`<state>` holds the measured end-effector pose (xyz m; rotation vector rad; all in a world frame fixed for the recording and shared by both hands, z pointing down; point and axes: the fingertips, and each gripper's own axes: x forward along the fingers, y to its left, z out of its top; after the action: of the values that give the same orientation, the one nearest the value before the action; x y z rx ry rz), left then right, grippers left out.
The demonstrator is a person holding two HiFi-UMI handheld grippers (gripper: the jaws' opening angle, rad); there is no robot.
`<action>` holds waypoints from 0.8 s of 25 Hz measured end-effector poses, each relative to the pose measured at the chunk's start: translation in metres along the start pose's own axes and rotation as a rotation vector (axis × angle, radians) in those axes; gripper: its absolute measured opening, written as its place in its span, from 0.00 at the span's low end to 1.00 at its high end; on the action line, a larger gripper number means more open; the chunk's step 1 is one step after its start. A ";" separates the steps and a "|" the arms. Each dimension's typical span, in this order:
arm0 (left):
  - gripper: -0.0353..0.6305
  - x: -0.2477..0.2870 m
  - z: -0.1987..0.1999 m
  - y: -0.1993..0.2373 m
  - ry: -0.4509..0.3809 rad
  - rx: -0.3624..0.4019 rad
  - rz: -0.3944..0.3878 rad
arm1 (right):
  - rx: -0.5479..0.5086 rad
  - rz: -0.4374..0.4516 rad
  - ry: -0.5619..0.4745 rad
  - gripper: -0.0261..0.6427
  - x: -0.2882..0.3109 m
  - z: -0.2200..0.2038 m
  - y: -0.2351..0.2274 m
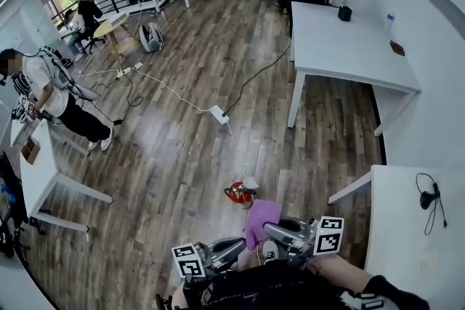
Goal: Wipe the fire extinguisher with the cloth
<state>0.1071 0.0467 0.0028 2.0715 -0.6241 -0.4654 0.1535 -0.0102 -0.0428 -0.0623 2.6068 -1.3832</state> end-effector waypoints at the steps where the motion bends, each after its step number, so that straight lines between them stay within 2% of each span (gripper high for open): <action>1: 0.05 0.000 0.000 0.000 -0.017 0.009 0.011 | -0.003 0.001 0.004 0.12 -0.004 0.000 0.001; 5: 0.05 -0.013 0.006 -0.002 -0.087 0.022 0.059 | 0.006 0.013 0.015 0.12 -0.009 -0.014 0.001; 9: 0.05 -0.026 0.022 -0.009 -0.115 0.060 0.094 | 0.027 0.009 -0.004 0.12 -0.001 -0.011 0.001; 12: 0.05 -0.049 0.029 -0.016 -0.109 0.054 0.093 | 0.040 -0.002 -0.035 0.12 0.012 -0.016 0.012; 15: 0.05 -0.074 0.030 -0.022 -0.095 0.044 0.060 | 0.028 -0.038 -0.062 0.12 0.022 -0.034 0.020; 20: 0.05 -0.141 0.034 -0.039 -0.017 0.074 0.013 | 0.015 -0.117 -0.141 0.12 0.055 -0.080 0.049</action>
<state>-0.0150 0.1261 -0.0357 2.1343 -0.6733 -0.4589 0.0875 0.0762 -0.0475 -0.3040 2.5121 -1.3810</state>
